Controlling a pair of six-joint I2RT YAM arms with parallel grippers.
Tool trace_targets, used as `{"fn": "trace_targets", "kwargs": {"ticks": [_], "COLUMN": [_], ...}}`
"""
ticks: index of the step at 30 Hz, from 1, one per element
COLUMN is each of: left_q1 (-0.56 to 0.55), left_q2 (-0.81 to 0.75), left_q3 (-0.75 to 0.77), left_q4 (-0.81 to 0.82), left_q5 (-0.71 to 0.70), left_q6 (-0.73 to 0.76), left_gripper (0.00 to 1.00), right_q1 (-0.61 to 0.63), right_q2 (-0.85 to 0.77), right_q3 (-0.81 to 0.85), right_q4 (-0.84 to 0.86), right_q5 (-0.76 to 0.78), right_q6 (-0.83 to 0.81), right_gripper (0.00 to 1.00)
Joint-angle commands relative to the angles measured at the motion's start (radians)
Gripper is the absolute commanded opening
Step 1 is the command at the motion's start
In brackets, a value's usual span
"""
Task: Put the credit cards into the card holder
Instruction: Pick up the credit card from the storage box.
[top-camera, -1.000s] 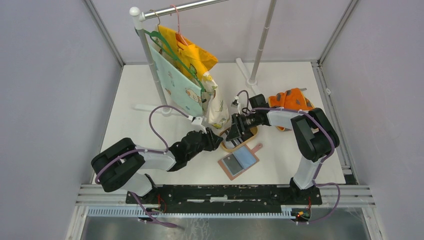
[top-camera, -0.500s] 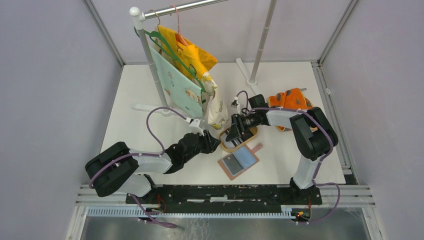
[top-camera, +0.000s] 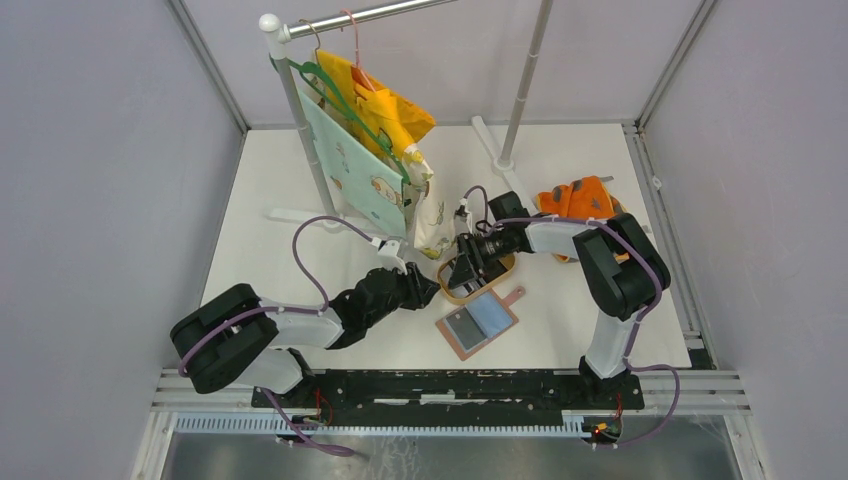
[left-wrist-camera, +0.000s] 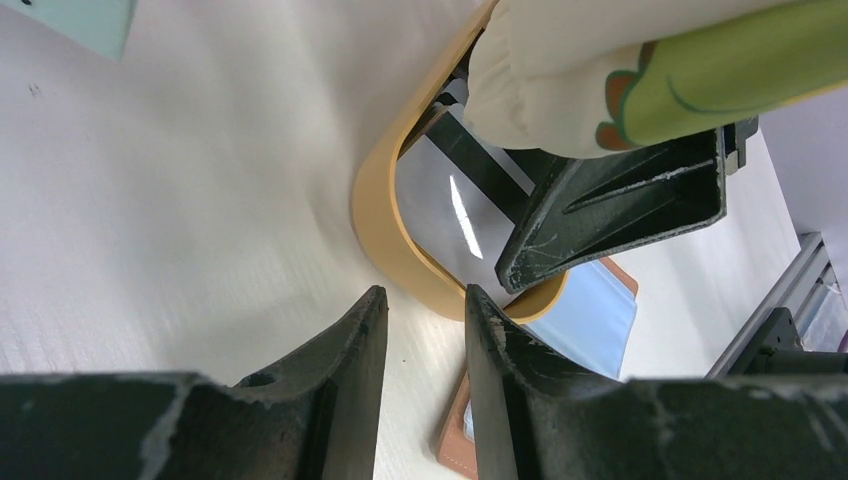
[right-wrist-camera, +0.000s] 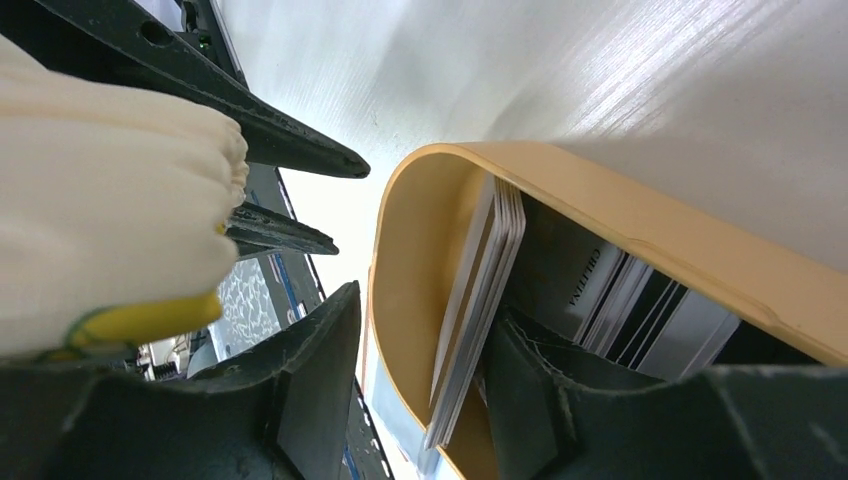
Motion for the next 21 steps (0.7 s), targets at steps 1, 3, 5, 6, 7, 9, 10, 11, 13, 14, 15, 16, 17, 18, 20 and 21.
{"fn": "trace_targets", "kwargs": {"ticks": [1,3,5,6,7,9,10,11,13,14,15,16,17,18,20,21], "left_q1": [0.000,0.000,0.000,0.000,0.000,0.000,0.000,-0.001,0.000,0.000,0.000,0.000,0.000,0.000,0.000,-0.001], "left_q2": [-0.002,-0.003,-0.004,-0.003,-0.003,-0.004,-0.004,-0.004,-0.004,-0.004,-0.004,-0.004,-0.004,-0.005,-0.006,-0.007], "left_q3": [-0.006,-0.007,-0.008,-0.009,-0.009,-0.009,-0.009,-0.009,-0.009,-0.009,-0.009,-0.009,-0.009,-0.010,-0.012,-0.013], "left_q4": [0.069,0.071,0.072,0.072,0.073,0.074,0.073,0.073,0.073,0.073,0.073,0.073,0.073,0.073,0.074,0.076], "left_q5": [0.014,0.013,0.013,0.015,0.015,0.015,0.016,0.016,0.016,0.017,0.017,0.017,0.018,0.018,0.019,0.020], "left_q6": [0.065,0.065,0.065,0.065,0.066,0.066,0.066,0.066,0.066,0.067,0.068,0.068,0.068,0.068,0.069,0.069], "left_gripper": [0.41,0.41,0.41,0.41,0.41,0.41,0.41,0.41,0.41,0.41,0.41,0.41,0.41,0.41,0.41,0.41], "right_q1": [-0.014,-0.025,-0.034,-0.039,-0.043,-0.049,-0.053,-0.057,-0.068,-0.072,-0.077,-0.080,-0.082,-0.084,-0.089,-0.093], "right_q2": [-0.017,-0.020,-0.023,-0.024,-0.027,-0.030,-0.031,-0.032,-0.036,-0.035,-0.035,-0.035,-0.034,-0.033,-0.034,-0.034], "right_q3": [0.039,0.041,0.039,0.040,0.040,0.041,0.042,0.043,0.043,0.043,0.043,0.043,0.042,0.044,0.044,0.044], "right_q4": [-0.003,-0.005,-0.004,-0.005,-0.005,-0.006,-0.006,-0.008,-0.011,-0.010,-0.012,-0.014,-0.015,-0.017,-0.019,-0.020], "right_q5": [-0.010,-0.019,-0.030,-0.034,-0.038,-0.047,-0.053,-0.057,-0.060,-0.060,-0.063,-0.065,-0.066,-0.067,-0.068,-0.068], "right_q6": [-0.014,-0.012,-0.010,-0.010,-0.009,-0.009,-0.008,-0.008,-0.010,-0.010,-0.009,-0.010,-0.012,-0.012,-0.015,-0.015], "right_gripper": [0.49,0.46,0.44,0.44,0.43,0.43,0.42,0.41,0.41,0.41,0.41,0.41,0.41,0.41,0.41,0.41]}}
